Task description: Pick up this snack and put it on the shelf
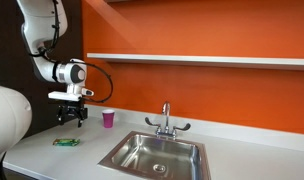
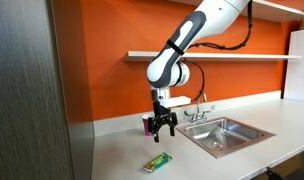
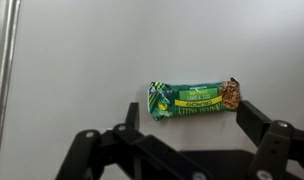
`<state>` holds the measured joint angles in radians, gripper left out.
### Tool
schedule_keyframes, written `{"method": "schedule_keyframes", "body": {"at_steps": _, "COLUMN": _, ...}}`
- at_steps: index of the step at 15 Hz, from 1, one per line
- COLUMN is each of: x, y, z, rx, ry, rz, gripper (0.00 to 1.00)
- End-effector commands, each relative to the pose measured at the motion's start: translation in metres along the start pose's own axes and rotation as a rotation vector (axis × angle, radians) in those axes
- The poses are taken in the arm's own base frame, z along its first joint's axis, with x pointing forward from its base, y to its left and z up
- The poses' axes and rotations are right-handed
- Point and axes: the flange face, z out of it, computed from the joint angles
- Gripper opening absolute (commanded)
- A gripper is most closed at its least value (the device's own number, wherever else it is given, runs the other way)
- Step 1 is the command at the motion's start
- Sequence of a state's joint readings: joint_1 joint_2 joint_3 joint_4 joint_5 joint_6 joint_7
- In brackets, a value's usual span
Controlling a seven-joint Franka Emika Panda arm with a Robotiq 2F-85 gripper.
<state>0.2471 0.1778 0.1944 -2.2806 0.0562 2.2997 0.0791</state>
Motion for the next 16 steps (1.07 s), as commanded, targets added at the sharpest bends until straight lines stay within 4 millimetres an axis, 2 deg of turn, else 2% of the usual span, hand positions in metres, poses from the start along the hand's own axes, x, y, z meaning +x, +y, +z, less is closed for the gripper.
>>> {"method": "schedule_keyframes", "body": {"at_steps": 1, "x": 0.014, "y": -0.011, "z": 0.010, "rx": 0.004, "ry": -0.005, "rz": 0.000, "gripper": 1.00}}
{"method": "schedule_keyframes", "body": {"at_steps": 8, "x": 0.024, "y": -0.022, "z": 0.028, "rx": 0.024, "ry": -0.023, "rz": -0.011, "gripper": 1.00}}
{"method": "schedule_keyframes", "body": {"at_steps": 16, "x": 0.027, "y": -0.035, "z": 0.042, "rx": 0.034, "ry": -0.045, "rz": -0.022, "gripper": 1.00}}
